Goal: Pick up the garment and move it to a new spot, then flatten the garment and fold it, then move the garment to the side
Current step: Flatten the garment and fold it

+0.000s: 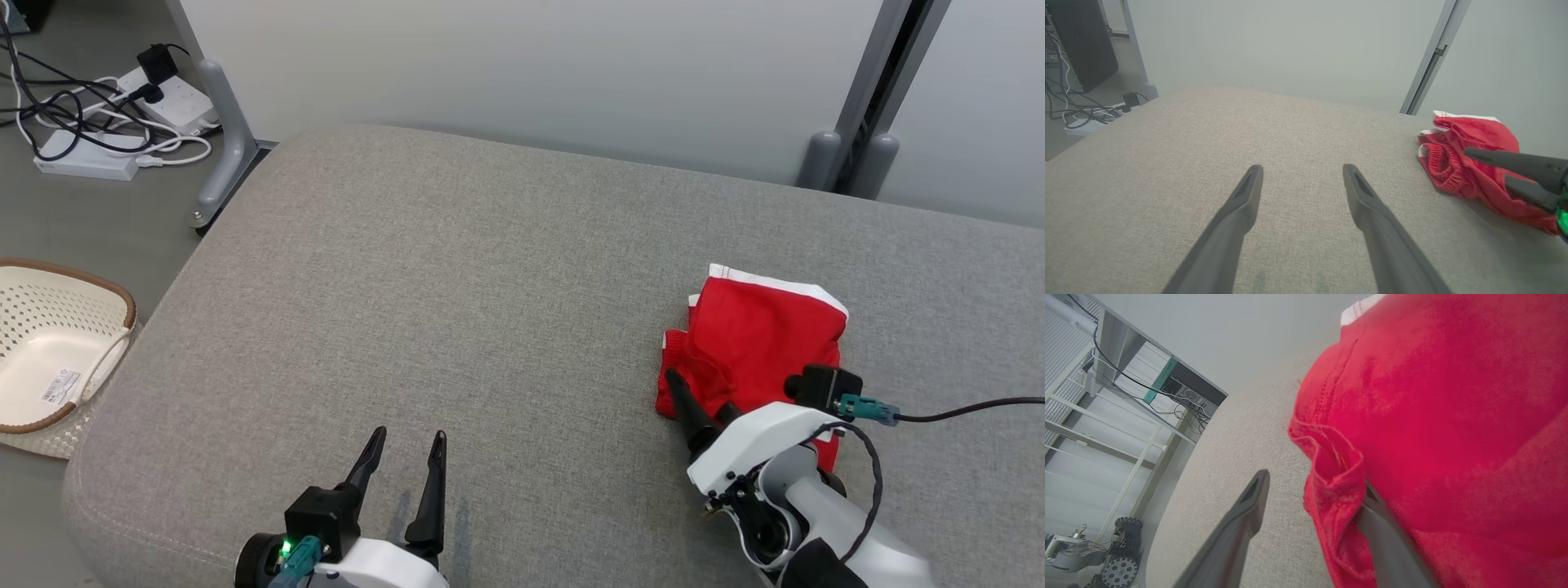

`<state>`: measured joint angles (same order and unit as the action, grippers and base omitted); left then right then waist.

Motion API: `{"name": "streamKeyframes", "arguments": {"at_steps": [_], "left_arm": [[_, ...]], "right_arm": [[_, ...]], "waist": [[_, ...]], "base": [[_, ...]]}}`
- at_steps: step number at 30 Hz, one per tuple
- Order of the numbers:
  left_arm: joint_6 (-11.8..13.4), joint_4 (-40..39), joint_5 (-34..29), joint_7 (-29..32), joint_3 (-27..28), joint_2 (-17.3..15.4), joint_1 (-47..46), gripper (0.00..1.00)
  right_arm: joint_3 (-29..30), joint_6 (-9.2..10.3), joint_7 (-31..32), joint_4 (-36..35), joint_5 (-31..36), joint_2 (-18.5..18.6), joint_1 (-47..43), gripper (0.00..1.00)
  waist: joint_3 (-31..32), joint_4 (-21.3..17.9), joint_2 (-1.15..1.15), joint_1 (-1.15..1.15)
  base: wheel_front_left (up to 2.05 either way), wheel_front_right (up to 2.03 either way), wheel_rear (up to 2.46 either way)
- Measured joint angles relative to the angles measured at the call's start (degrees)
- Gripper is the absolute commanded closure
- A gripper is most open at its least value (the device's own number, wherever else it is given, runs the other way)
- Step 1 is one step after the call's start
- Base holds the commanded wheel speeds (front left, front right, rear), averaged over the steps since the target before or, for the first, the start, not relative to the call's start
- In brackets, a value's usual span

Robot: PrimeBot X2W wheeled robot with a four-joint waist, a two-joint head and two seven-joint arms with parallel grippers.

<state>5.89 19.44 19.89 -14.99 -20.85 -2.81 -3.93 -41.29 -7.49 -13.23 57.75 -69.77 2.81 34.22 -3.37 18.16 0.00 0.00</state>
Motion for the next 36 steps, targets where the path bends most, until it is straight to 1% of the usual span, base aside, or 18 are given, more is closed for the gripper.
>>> {"name": "streamKeyframes", "arguments": {"at_steps": [4,11,16,21,24,28,30,31,33,34,35,36], "left_arm": [[0.05,0.08,0.18,0.00,-0.10,-0.01,-0.01,0.00],[0.04,0.34,0.25,0.00,-0.46,0.00,-0.07,0.00],[0.04,0.62,0.22,0.01,-0.33,-0.01,-0.05,0.00],[-0.01,0.67,-0.13,0.00,0.38,-0.02,0.18,0.00],[-0.08,0.26,-0.27,0.00,0.81,-0.01,0.23,0.00],[-0.10,-1.12,-0.26,0.00,1.79,-0.01,0.30,0.00],[-0.10,-1.96,-0.16,0.00,2.43,-0.02,0.34,0.00],[-0.10,-1.96,-0.16,0.00,2.43,-0.02,0.34,0.00],[-0.09,-2.98,0.15,0.00,3.01,-0.01,0.34,0.00],[-0.02,-3.63,0.43,0.00,3.39,-0.01,0.33,0.00],[0.04,-4.90,0.70,0.00,3.94,-0.02,0.15,0.00],[0.07,-5.53,0.81,0.00,4.23,0.00,0.04,0.00]], "right_arm": [[-2.75,0.00,-0.25,-2.18,-1.37,-0.01,0.18,0.00],[-7.98,0.00,-0.23,-3.83,-2.32,-0.02,0.16,0.00],[-11.72,0.00,1.66,-1.92,-2.99,-0.07,-0.11,0.00],[-13.38,0.00,1.09,-3.54,-5.05,-0.04,0.12,0.00],[-13.15,0.00,0.08,-4.77,-5.82,-0.05,0.84,0.00],[-12.34,0.00,-0.94,-6.69,-5.27,0.31,1.55,0.00],[-11.78,0.00,-1.33,-7.95,-3.86,1.86,1.73,0.00],[-11.78,0.00,-1.33,-7.95,-3.86,1.86,1.73,0.00],[-10.62,0.00,-1.52,-8.51,-1.38,4.33,1.95,0.00],[-8.86,0.00,-1.55,-8.99,-0.01,5.57,2.01,0.00],[-3.85,0.00,-1.69,-10.82,3.20,7.69,2.10,0.00],[-1.26,0.00,-1.71,-11.80,5.93,8.77,2.02,0.00]], "waist": [[0.00,-0.10,0.00,0.00],[0.07,0.14,0.00,0.00],[0.39,0.05,0.00,0.00],[1.02,-1.16,0.00,0.00],[1.54,-2.49,0.00,0.00],[2.34,-4.76,0.00,0.00],[2.75,-6.07,0.00,0.00],[2.75,-6.07,0.00,0.00],[3.08,-7.42,0.00,0.00],[3.21,-8.12,0.00,0.00],[3.31,-9.50,0.00,0.00],[3.31,-10.18,0.00,0.00]], "base": [[0.00,0.00,0.00],[0.00,0.00,0.00],[0.00,0.00,0.00],[0.00,0.00,0.00],[0.00,0.00,0.00],[0.00,0.00,0.00],[0.00,0.00,0.00],[0.00,0.00,0.00],[0.00,0.00,0.00],[0.00,0.00,0.00],[0.00,0.00,0.00],[0.00,0.00,0.00]]}}
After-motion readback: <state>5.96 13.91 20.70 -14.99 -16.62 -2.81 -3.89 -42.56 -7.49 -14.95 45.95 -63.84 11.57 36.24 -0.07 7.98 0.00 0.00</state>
